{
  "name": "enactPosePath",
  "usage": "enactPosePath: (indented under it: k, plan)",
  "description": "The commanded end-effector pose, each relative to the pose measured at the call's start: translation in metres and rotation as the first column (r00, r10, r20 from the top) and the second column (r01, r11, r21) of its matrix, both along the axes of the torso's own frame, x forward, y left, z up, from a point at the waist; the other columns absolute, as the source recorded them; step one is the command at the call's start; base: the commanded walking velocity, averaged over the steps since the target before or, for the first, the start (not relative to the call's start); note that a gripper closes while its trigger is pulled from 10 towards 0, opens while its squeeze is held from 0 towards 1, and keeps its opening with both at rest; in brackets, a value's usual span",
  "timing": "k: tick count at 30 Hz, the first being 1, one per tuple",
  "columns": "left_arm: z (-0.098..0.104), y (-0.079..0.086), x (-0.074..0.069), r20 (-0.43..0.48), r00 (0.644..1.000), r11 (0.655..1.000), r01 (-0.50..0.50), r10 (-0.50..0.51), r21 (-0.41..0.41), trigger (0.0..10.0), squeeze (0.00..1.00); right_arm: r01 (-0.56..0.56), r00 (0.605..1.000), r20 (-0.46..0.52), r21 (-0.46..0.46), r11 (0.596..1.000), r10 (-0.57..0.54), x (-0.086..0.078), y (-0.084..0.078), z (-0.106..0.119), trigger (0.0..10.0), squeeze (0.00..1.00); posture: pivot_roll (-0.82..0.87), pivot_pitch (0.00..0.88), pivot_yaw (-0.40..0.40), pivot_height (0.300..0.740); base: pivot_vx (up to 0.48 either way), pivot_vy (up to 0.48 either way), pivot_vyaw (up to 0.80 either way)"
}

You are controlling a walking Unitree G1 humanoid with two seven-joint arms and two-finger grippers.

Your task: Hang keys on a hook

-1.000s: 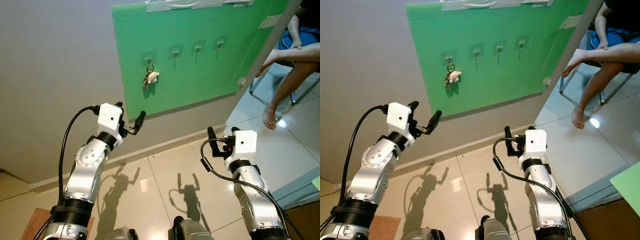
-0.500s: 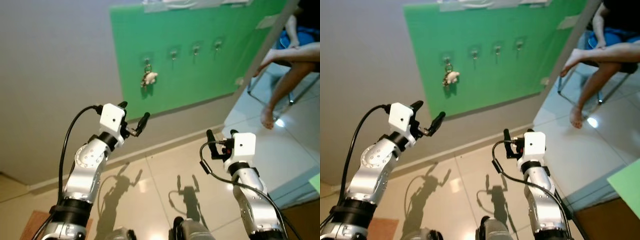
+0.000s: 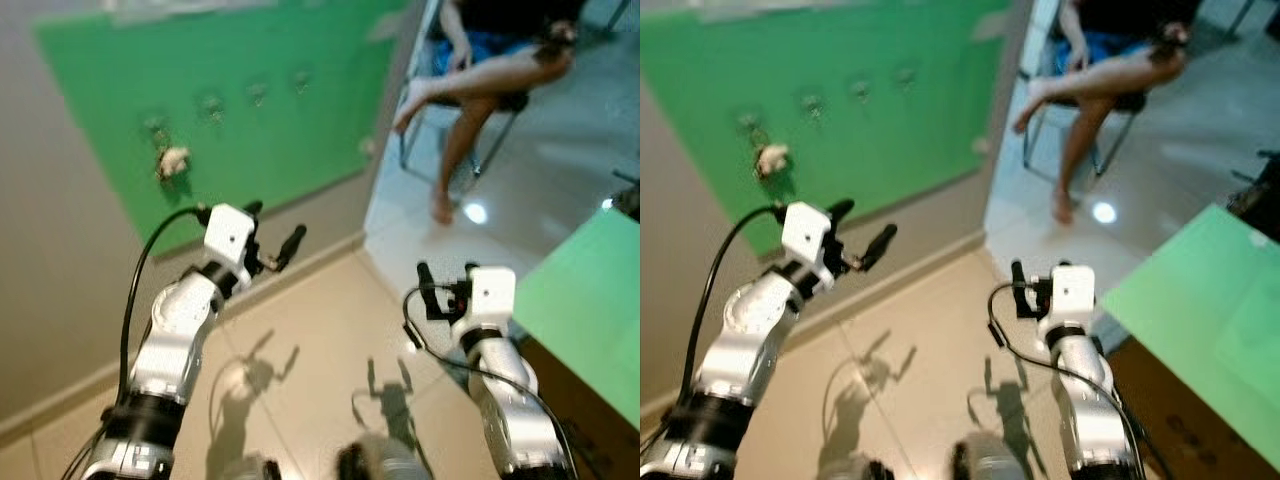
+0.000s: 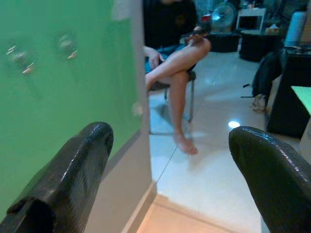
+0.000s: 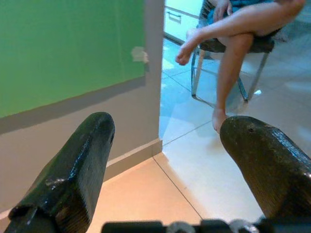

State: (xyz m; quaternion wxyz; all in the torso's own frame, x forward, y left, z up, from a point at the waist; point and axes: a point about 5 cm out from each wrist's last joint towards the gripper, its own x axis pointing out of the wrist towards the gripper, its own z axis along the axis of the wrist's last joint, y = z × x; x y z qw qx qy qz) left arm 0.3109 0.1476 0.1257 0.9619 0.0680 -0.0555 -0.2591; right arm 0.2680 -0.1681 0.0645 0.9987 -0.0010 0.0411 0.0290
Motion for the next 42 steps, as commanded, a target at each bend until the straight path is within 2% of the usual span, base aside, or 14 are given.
enactPosePath:
  k: [1, 9, 13, 14, 16, 19, 22, 27, 28, 30, 42]
  plan:
    - [0.000, -0.003, 0.000, -0.001, 1.000, 1.000, 0.006, -0.006, 0.001, 10.0, 0.00, 0.015, 1.000, -0.002, -0.002, 1.000, -0.015, -0.001, -0.005, 0.000, 10.0, 0.00, -0.16, 0.112, -0.002, 0.740, 0.000, 0.000, -0.53]
    - [-0.004, 0.001, 0.001, -0.023, 0.999, 1.000, -0.024, 0.023, -0.008, 10.0, 0.00, 0.022, 1.000, 0.000, 0.000, 1.000, -0.022, -0.004, -0.006, 0.000, 10.0, 0.00, -0.16, 0.119, -0.002, 0.740, 0.000, 0.000, -0.53]
    - [-0.010, 0.006, 0.000, -0.068, 0.994, 0.993, -0.095, 0.091, -0.066, 10.0, 0.00, 0.030, 0.999, 0.018, 0.005, 1.000, -0.030, -0.007, -0.007, 0.002, 10.0, 0.00, -0.16, 0.121, -0.002, 0.740, 0.000, 0.000, -0.53]
    - [-0.016, 0.011, -0.003, -0.135, 0.977, 0.970, -0.188, 0.168, -0.152, 10.0, 0.00, 0.056, 0.996, 0.073, 0.036, 0.998, -0.058, -0.010, -0.010, 0.011, 10.0, 0.00, -0.16, 0.121, -0.004, 0.736, 0.000, 0.000, -0.44]
    - [-0.021, 0.017, -0.009, -0.163, 0.957, 0.944, -0.269, 0.240, -0.189, 10.0, 0.00, 0.065, 0.990, 0.121, 0.034, 0.997, -0.069, -0.013, -0.011, 0.019, 10.0, 0.00, -0.16, 0.123, -0.006, 0.727, 0.000, 0.000, 0.00]
    - [-0.026, 0.027, -0.018, -0.180, 0.926, 0.908, -0.365, 0.331, -0.207, 10.0, 0.00, 0.068, 0.986, 0.151, 0.007, 0.998, -0.068, -0.016, -0.012, 0.024, 10.0, 0.00, -0.16, 0.122, -0.012, 0.714, 0.000, 0.000, 0.00]
    - [-0.033, 0.031, -0.024, -0.209, 0.909, 0.891, -0.402, 0.361, -0.210, 10.0, 0.00, 0.076, 0.985, 0.155, -0.010, 0.997, -0.073, -0.016, -0.012, 0.026, 10.0, 0.00, -0.15, 0.123, -0.014, 0.696, 0.000, 0.000, 0.00]
    - [-0.030, 0.024, -0.023, -0.192, 0.931, 0.919, -0.347, 0.312, -0.190, 10.0, 0.00, 0.079, 0.986, 0.151, -0.030, 0.996, -0.073, -0.013, -0.013, 0.026, 10.0, 0.00, -0.15, 0.123, -0.014, 0.679, 0.000, 0.000, -0.16]
    - [-0.027, 0.020, -0.022, -0.181, 0.946, 0.939, -0.300, 0.269, -0.170, 10.0, 0.00, 0.082, 0.986, 0.146, -0.029, 0.996, -0.077, -0.014, -0.013, 0.025, 10.0, 0.00, -0.15, 0.119, -0.018, 0.670, 0.000, 0.000, -0.41]
    - [-0.024, 0.017, -0.019, -0.165, 0.959, 0.955, -0.254, 0.229, -0.151, 10.0, 0.00, 0.081, 0.987, 0.138, -0.029, 0.996, -0.076, -0.015, -0.012, 0.024, 10.0, 0.00, -0.15, 0.119, -0.016, 0.662, 0.000, 0.000, -0.41]
    - [-0.017, 0.008, -0.011, -0.134, 0.978, 0.977, -0.175, 0.158, -0.125, 10.0, 0.00, 0.078, 0.992, 0.106, -0.038, 0.996, -0.073, -0.021, -0.010, 0.017, 10.0, 0.00, -0.17, 0.123, -0.004, 0.610, 0.000, 0.000, -0.42]
